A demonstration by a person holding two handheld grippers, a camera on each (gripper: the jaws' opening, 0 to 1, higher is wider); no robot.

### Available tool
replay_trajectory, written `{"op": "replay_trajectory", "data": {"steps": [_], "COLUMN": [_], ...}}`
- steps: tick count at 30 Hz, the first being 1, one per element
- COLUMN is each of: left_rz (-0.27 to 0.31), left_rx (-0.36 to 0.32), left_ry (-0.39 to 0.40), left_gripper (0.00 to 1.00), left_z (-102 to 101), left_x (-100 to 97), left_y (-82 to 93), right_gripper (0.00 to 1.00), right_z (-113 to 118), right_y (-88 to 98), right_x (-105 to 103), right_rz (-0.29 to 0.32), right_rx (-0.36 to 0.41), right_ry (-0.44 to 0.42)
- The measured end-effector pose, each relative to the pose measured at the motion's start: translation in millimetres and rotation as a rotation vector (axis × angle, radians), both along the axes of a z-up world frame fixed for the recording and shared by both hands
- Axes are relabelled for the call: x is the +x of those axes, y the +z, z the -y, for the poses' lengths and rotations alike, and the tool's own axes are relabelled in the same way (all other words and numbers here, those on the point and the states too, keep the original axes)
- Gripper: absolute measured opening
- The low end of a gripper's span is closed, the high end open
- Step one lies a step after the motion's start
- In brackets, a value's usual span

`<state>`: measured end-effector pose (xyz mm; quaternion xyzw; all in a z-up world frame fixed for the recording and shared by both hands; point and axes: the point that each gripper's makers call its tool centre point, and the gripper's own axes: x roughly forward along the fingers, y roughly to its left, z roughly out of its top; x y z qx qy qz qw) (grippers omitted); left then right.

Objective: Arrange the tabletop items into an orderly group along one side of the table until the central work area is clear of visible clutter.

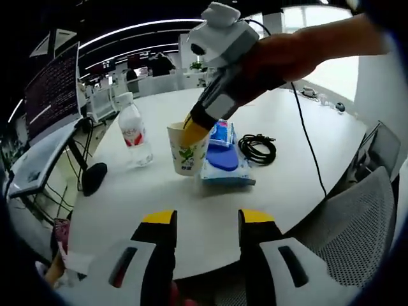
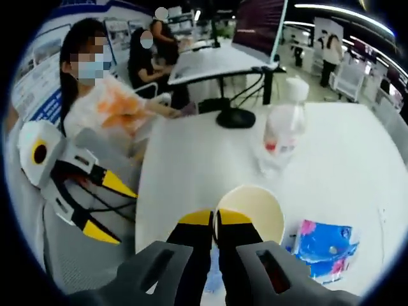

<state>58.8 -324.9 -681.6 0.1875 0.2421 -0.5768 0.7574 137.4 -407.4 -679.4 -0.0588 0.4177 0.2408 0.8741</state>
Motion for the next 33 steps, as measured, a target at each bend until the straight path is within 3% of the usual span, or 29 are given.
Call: {"op": "replay_trajectory", "data": {"steps": [11,33], "left_rz": [-0.005,-0.024], "left_rx": [-0.003,-0.007], "left_ry": [0.007,0.019], "left_gripper": [0.37,0.36], "left_z": [0,0], "left_x": [0.9,2.7], "left_y": [0.4,-0.8], "right_gripper": [0.00,0.00], "right_z": [14,52], "right_y": [-18.9,-30.3], "right_x": [24,65], "right_rz": [-0.030,-0.034], "right_rx": [-0.059,-0.144], "right_ry": [-0.047,-0.108]}}
